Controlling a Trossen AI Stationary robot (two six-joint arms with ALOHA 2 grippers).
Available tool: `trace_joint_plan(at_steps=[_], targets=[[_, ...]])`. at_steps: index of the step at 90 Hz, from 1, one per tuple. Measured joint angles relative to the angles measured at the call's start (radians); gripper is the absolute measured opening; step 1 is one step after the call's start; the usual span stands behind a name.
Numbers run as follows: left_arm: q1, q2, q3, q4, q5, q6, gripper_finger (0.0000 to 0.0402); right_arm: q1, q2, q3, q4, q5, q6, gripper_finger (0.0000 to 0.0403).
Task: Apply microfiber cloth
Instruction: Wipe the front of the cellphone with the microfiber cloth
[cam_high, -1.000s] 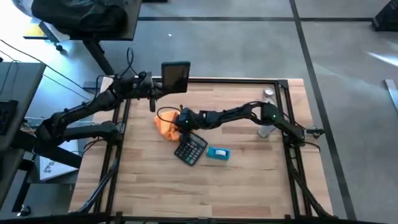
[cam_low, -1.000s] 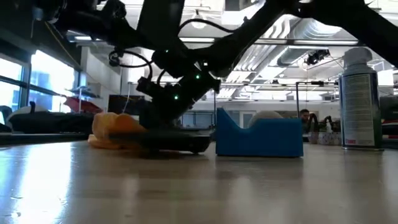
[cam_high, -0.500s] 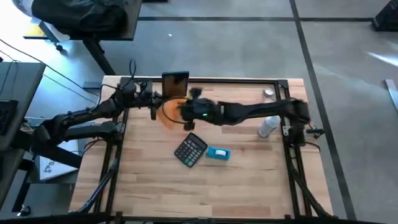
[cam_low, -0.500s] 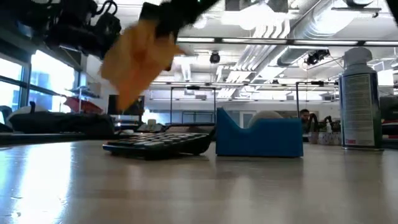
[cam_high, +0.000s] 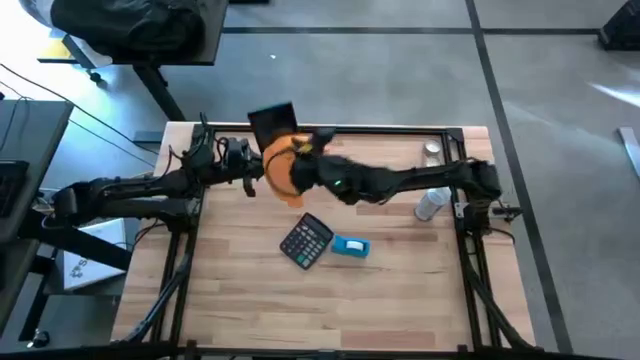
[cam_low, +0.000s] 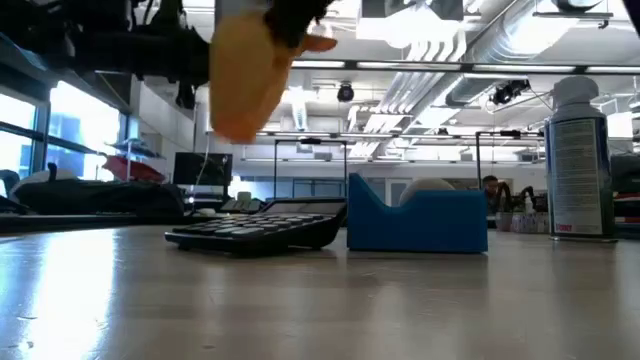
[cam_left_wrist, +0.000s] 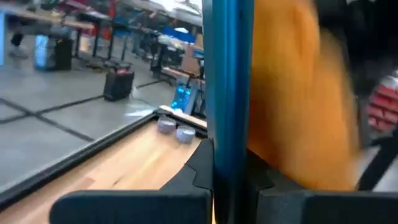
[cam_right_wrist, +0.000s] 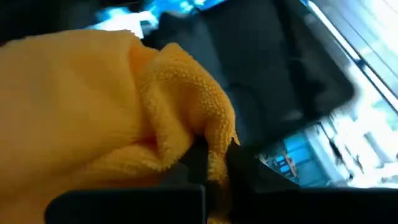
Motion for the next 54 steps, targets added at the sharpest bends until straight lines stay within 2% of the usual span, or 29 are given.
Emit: trace_joint_plan(at_steps=[7, 16, 34, 43, 54], targets=[[-0.022, 0.012, 0.0, 0.0, -0.033, -0.005, 0.0003, 0.016, 0.038, 0.0, 0.062, 0.023, -0.104, 0.0], [-0.054, 0.043, 0.002, 0.018, -0.05, -0.007, 0.0004, 0.031, 0.065, -0.002, 0.208, 0.051, -0.337, 0.0], [-0.122, 0.117, 0.004, 0.071, -0.042, -0.052, 0.0004, 0.003, 0.056, 0.04, 0.584, 0.0, -0.737, 0.0], [-0.147, 0.147, 0.004, 0.116, -0.043, -0.065, 0.0004, -0.01, 0.052, 0.119, 0.557, -0.005, -0.74, 0.0], [-0.165, 0.164, 0.004, 0.161, -0.04, -0.08, 0.0004, -0.008, 0.051, 0.187, 0.275, -0.047, -0.549, 0.0]])
